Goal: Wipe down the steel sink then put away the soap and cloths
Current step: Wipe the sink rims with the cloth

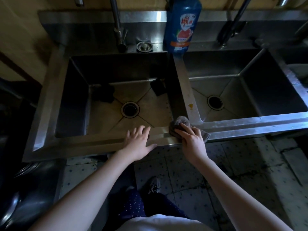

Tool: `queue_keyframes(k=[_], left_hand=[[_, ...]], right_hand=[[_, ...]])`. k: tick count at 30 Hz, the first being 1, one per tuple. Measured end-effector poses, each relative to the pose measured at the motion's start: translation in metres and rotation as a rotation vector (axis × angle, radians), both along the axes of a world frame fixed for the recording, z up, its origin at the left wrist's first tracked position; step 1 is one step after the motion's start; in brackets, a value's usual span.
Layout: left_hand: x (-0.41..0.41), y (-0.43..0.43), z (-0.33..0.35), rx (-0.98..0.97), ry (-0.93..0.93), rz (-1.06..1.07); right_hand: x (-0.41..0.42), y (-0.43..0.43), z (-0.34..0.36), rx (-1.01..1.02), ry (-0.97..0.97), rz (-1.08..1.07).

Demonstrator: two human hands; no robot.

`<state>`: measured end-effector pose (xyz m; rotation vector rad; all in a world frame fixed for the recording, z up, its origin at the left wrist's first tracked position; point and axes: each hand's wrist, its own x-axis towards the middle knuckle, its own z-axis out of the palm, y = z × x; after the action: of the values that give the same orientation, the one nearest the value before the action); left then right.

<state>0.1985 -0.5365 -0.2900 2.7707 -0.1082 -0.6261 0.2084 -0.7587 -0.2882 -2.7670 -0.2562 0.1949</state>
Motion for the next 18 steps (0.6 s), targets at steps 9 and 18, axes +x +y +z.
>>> queue_keyframes(k=[9, 18], left_hand=[[0.007, 0.002, 0.002, 0.055, -0.007, -0.054], [0.002, -0.007, 0.000, 0.062, -0.021, 0.005]], right_hand=[[0.007, -0.028, 0.001, -0.020, -0.019, 0.120], [0.007, -0.023, -0.005, 0.037, -0.052, -0.115]])
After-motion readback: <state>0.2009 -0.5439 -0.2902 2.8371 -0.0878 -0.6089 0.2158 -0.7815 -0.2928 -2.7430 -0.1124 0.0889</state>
